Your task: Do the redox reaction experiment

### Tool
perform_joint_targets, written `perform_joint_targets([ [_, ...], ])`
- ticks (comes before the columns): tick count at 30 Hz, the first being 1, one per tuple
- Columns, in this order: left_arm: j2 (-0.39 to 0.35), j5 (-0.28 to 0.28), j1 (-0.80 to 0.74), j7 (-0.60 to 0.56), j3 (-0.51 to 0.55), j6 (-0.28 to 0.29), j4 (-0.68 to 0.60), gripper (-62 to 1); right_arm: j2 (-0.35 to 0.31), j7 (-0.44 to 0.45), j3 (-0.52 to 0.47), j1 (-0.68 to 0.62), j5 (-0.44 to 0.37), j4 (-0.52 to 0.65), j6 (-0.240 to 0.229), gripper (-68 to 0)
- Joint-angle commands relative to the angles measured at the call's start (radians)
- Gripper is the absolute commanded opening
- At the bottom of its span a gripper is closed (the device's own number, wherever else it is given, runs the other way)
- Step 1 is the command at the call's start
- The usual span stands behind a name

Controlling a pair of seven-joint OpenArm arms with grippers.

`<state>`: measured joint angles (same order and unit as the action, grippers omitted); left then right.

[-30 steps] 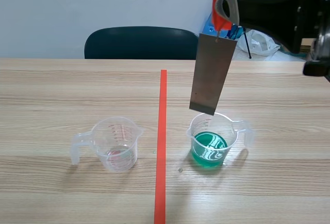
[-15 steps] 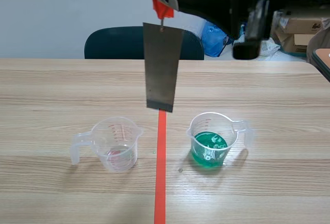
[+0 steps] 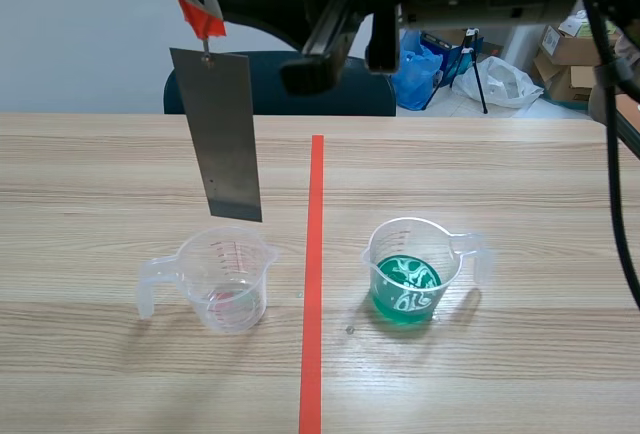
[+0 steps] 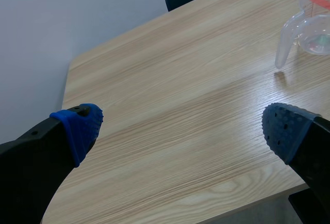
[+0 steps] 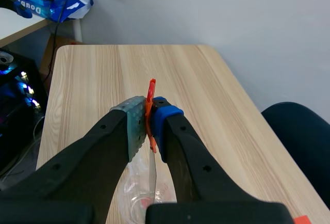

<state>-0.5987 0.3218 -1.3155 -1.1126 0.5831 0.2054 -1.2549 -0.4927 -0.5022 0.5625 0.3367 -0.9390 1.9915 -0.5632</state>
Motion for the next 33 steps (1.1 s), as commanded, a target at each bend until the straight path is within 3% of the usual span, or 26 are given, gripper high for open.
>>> perform_joint_targets([
  [1, 0.002, 0.010, -0.001, -0.021, 0.005, -0.001, -0.011, 1.4, 0.017, 0.000, 0.005, 0.027, -0.007, -0.009, 0.003, -66.9],
  [13, 0.002, 0.010, -0.001, -0.021, 0.005, -0.001, -0.011, 1.4, 0.105, -0.024, 0.056, 0.085, 0.023, -0.099, 0.002, -66.9],
  [33, 0.003, 0.002, -0.001, -0.021, 0.005, -0.001, -0.011, 1.4, 0.114, -0.028, 0.056, 0.085, 0.035, -0.104, 0.002, -66.9],
])
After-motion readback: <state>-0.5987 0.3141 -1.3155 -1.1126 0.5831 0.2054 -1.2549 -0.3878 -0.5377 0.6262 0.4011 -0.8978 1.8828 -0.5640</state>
